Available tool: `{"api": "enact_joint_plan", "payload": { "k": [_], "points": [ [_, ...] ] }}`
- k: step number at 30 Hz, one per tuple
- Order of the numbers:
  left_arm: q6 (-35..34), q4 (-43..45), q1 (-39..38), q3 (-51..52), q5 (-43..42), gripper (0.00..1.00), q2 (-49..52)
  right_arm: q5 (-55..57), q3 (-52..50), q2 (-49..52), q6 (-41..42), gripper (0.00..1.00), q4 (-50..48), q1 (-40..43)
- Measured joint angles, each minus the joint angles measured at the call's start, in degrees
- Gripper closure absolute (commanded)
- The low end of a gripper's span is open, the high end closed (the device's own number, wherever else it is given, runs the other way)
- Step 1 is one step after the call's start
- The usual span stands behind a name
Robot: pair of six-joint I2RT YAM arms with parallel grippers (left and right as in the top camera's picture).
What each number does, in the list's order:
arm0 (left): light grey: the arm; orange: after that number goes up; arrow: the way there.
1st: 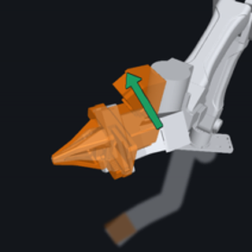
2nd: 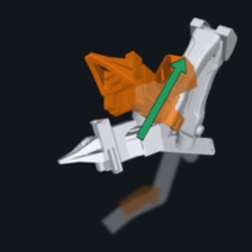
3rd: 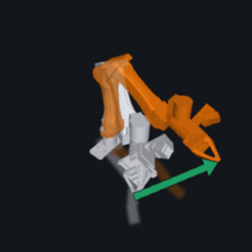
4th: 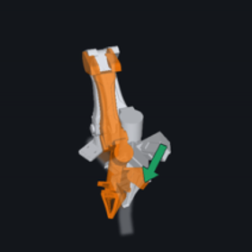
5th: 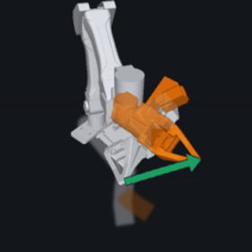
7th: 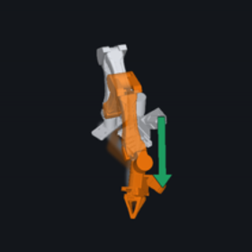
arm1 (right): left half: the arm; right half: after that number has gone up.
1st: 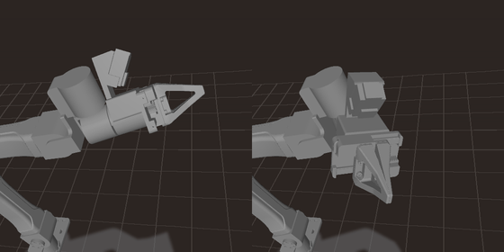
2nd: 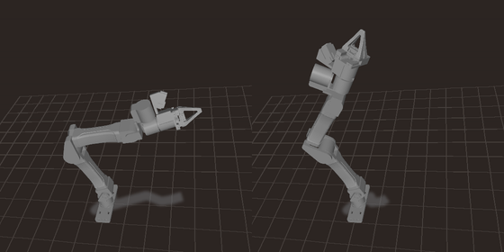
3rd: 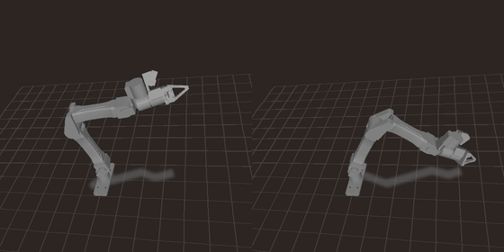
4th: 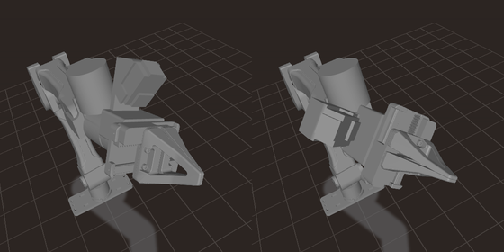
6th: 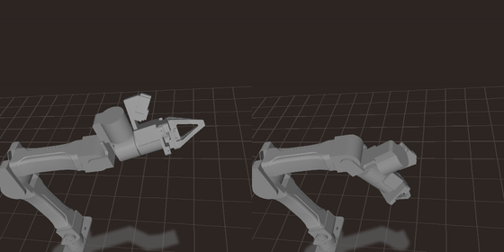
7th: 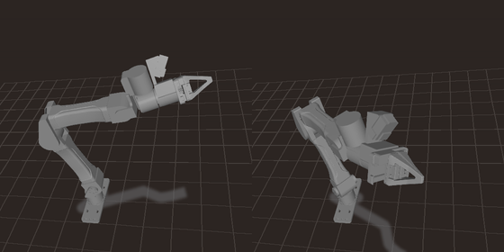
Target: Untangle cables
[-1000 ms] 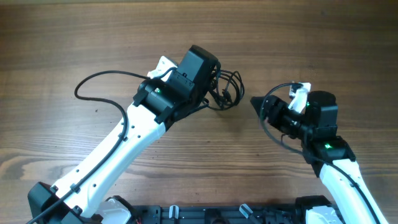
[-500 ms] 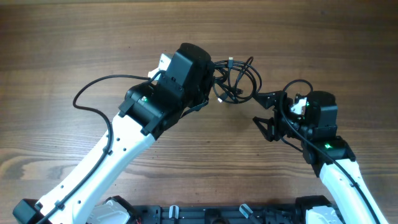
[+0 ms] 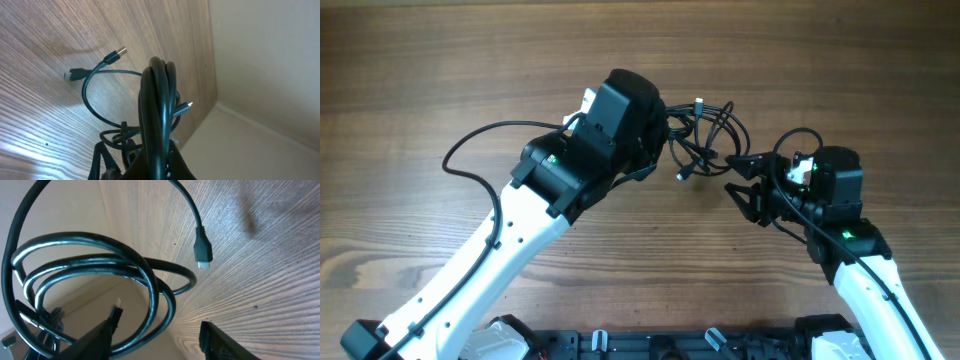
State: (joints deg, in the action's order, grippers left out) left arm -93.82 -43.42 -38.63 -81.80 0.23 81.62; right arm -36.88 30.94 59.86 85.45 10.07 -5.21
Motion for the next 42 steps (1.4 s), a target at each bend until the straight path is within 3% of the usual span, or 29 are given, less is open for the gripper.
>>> {"api": "enact_joint_plan", "payload": {
  "k": [5, 11, 12, 23, 28, 30, 36, 42],
  "points": [
    [0.0, 0.0, 0.0, 0.0, -2.23, 0.96, 0.0, 1.6, 0.0, 0.0, 0.11, 0.64, 0.0, 0.0],
    [0.0, 0.04, 0.0, 0.0, -3.19, 0.96, 0.0, 4.57, 0.0, 0.0, -0.68, 0.94, 0.26, 0.0],
    [0.0, 0.04, 0.0, 0.0, -3.19, 0.96, 0.0, 4.85, 0.0, 0.0, -0.72, 0.96, 0.26, 0.0],
    [-0.02, 0.07, 0.11, 0.0, -3.15, 0.95, 0.0, 5.42, 0.0, 0.0, -1.92, 0.95, 0.35, 0.0],
    [-0.02, -0.02, 0.66, 0.0, -3.15, 0.95, 0.0, 4.39, 0.0, 0.0, -2.8, 0.55, 0.48, 0.0],
    [0.0, -0.02, 0.68, 0.0, -3.15, 0.96, 0.0, 3.67, 0.0, 0.0, -3.02, 0.53, 0.5, 0.0],
    [-0.13, 0.87, 0.68, 0.0, -3.87, 0.95, 0.0, 2.23, 0.0, 0.0, -3.02, 0.52, 0.52, 0.0],
    [-0.39, 2.36, 0.68, 0.0, -5.92, 0.95, 0.0, 1.97, 0.0, 0.0, -2.78, 0.81, 0.57, 0.0]
  ]
}}
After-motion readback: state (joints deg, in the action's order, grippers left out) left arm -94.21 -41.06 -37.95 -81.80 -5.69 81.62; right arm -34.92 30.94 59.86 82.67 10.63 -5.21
